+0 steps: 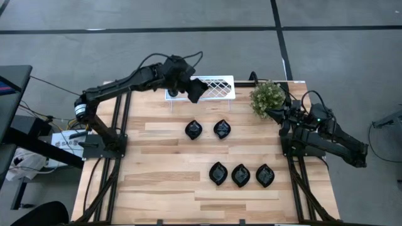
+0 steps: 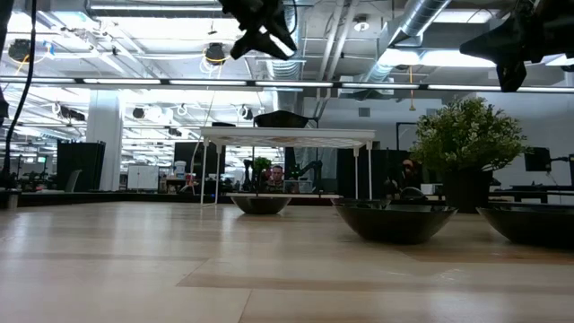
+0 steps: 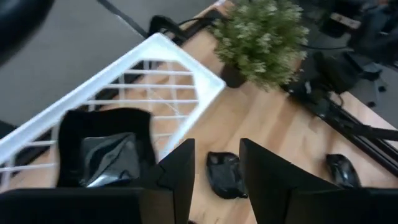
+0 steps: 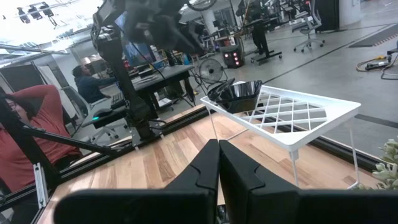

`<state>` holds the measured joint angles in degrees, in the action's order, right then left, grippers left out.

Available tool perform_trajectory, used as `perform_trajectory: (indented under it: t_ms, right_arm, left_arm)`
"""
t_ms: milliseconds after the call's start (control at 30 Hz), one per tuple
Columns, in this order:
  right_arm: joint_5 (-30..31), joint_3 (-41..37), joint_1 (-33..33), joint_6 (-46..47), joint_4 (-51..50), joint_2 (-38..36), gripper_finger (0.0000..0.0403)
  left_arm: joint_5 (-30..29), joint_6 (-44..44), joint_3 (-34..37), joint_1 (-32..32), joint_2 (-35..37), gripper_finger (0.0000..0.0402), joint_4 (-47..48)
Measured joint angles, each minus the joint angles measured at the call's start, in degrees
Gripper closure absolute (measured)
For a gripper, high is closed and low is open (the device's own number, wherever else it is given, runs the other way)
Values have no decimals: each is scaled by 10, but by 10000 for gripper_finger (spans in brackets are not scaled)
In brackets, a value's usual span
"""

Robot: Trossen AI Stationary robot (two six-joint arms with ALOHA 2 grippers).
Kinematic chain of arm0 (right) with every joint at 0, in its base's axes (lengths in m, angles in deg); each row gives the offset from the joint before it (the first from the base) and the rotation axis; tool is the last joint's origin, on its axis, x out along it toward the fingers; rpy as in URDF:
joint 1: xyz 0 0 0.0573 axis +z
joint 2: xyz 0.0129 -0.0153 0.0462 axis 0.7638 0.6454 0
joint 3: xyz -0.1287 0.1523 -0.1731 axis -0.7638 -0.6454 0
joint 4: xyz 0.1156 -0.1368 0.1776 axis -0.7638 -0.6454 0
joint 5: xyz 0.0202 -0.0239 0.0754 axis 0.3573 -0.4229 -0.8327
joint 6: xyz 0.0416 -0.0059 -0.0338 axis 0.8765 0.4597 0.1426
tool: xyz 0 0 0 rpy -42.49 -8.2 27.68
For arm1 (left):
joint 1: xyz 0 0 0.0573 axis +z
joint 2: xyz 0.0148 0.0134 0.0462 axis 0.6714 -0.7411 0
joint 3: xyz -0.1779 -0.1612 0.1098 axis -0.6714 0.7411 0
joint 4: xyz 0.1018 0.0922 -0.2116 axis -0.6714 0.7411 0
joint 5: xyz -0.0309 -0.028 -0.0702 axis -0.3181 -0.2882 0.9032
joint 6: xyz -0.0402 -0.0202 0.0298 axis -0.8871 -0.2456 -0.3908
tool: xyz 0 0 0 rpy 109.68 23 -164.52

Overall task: Pick & Place Mini shaped plates
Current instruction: Put the leaf-shaped plate on the shelf

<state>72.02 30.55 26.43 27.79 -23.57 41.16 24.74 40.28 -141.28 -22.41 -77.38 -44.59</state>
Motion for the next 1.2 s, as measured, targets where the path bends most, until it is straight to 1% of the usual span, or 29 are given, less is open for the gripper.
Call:
perform_trajectory:
  t_ms: [100, 267, 433, 533, 600, 700, 800, 933, 1067, 1200]
  right_arm:
    - [0, 0, 0, 0, 1, 0, 397]
    - [0, 0, 0, 0, 2, 0, 397]
    - [-1, 0, 0, 0, 3, 0, 397]
    - [-1, 0, 1, 0, 4, 0, 397]
    - [-1, 0, 1, 0, 4, 0, 397]
    - [-1, 0, 1, 2, 4, 0, 397]
    - [0, 0, 0, 41, 5, 0, 397]
    - [-5, 0, 1, 69, 7, 0, 397]
    - [-29, 0, 2, 70, 32, 9, 397]
    - [-31, 0, 5, 60, 81, 32, 397]
  left_arm:
    - [-1, -10, 16, -22, 3, 274, -13]
    - [-6, -60, 65, -61, 15, 274, -25]
    - [-32, -127, 145, -101, 31, 274, -37]
    - [-47, -162, 202, -123, 55, 274, -61]
    - [-52, -174, 244, -134, 77, 274, -82]
    - [-55, -176, 314, -144, 123, 274, -144]
    - [-54, -176, 388, -146, 175, 274, -219]
    - [-55, -175, 478, -137, 245, 274, -302]
    - [-52, -174, 549, -120, 311, 274, -328]
    - [-47, -182, 603, -104, 365, 274, -333]
